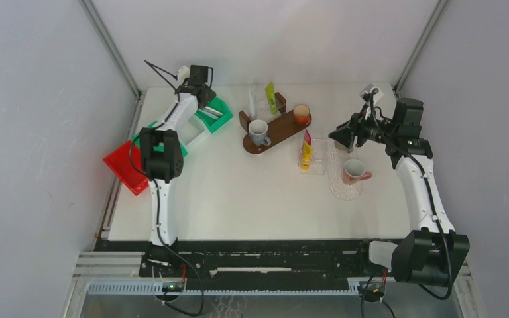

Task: Prepare toiletry sets of a toothbrush and toothpaste on the tray
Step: Pick up the toothbrush from the storage box.

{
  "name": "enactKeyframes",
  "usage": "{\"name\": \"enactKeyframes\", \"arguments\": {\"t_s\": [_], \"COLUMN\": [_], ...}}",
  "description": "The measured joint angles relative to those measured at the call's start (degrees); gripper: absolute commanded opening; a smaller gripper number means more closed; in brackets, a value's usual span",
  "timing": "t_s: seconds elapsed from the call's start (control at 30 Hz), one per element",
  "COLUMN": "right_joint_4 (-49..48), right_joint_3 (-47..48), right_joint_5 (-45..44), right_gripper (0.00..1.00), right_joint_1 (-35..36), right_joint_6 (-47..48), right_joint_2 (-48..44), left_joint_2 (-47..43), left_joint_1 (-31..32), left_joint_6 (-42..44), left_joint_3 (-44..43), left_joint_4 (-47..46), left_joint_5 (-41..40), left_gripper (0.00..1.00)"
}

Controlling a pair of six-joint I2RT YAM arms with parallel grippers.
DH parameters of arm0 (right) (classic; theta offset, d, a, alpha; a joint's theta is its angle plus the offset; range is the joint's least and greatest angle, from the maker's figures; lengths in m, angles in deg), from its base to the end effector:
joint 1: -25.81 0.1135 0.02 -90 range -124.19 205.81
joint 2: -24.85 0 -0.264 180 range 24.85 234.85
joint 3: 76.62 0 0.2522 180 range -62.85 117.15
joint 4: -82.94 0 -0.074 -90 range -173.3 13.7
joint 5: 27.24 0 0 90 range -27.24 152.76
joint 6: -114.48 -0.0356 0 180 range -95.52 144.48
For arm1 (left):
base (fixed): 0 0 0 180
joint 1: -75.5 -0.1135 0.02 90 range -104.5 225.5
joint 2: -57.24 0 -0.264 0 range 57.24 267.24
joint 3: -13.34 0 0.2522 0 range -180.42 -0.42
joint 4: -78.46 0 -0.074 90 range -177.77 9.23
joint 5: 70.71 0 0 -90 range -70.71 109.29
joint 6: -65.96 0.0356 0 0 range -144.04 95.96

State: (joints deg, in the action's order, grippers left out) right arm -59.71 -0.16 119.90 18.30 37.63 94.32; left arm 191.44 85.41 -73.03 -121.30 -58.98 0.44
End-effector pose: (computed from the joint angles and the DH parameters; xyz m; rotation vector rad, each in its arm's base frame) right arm 0.2600 -0.0041 0.3443 -0.6639 1.8090 0.7964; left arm 0.5301 -0.0809 0.2325 -0.9119 2.0720 -0.1665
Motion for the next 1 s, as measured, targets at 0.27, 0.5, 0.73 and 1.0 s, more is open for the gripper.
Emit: {"name": "enactKeyframes", "arguments": {"t_s": [0.27,0.5,0.73,1.0], "right_joint_4": [0.0,0.0,-0.1,-0.1], "right_joint_3": [-0.2,-0.2,-0.5,-0.5], "right_joint_5": [-0.2,-0.4,-0.7,-0.7], "right_gripper": [0.56,0.56,0.56,0.56], "right_joint_1": [-0.2,-0.3,-0.3,-0.3], "right_joint_6": [0.1,0.2,0.3,0.4], "right_joint_2": [0.0,0.5,1.0,1.1], "left_joint_2": [0.2,1.6,3.5,4.5], "left_joint_1": [-0.4,-0.6,-0.9,-1.5], "left_joint_6": [-1.2,-1.2,-1.6,-1.6], "left_joint_3": [0.0,-0.1,-0.7,-2.2], "left_joint_4": [1.9,3.3,4.5,4.8], "left_joint_5": [1.1,1.2,1.6,2.9], "left_gripper": [0.36,0.35,0.35,0.35]}}
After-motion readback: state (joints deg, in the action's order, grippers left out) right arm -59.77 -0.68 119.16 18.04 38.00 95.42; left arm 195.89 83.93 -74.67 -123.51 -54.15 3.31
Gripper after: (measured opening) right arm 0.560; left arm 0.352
